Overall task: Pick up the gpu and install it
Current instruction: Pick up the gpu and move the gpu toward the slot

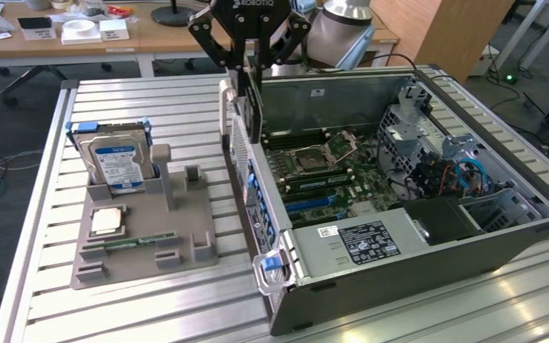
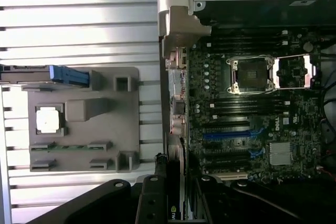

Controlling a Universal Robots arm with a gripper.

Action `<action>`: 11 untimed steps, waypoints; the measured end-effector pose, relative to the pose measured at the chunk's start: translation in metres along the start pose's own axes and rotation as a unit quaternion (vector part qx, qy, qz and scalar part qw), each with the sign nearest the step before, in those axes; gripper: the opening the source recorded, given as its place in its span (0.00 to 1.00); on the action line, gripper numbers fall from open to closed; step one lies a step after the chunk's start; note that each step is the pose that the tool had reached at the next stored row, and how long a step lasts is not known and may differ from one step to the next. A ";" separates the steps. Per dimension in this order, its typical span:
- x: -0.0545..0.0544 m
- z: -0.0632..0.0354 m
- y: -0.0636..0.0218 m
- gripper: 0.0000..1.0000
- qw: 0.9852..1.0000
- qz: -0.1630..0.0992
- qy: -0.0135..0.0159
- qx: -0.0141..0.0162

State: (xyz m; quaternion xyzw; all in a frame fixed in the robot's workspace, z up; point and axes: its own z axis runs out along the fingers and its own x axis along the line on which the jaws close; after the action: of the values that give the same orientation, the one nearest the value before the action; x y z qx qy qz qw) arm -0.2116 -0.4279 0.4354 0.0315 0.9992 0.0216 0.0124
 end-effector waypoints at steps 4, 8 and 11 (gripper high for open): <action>-0.009 0.0003 0.0024 0.26 1.000 0.000 0.000 0.000; -0.018 0.0007 0.0047 0.26 1.000 0.000 0.000 0.000; -0.025 0.0009 0.0063 0.26 1.000 0.000 0.000 0.000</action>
State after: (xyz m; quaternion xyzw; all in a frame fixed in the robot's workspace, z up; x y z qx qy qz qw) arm -0.1861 -0.4231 0.4354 0.0314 0.9992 0.0217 0.0124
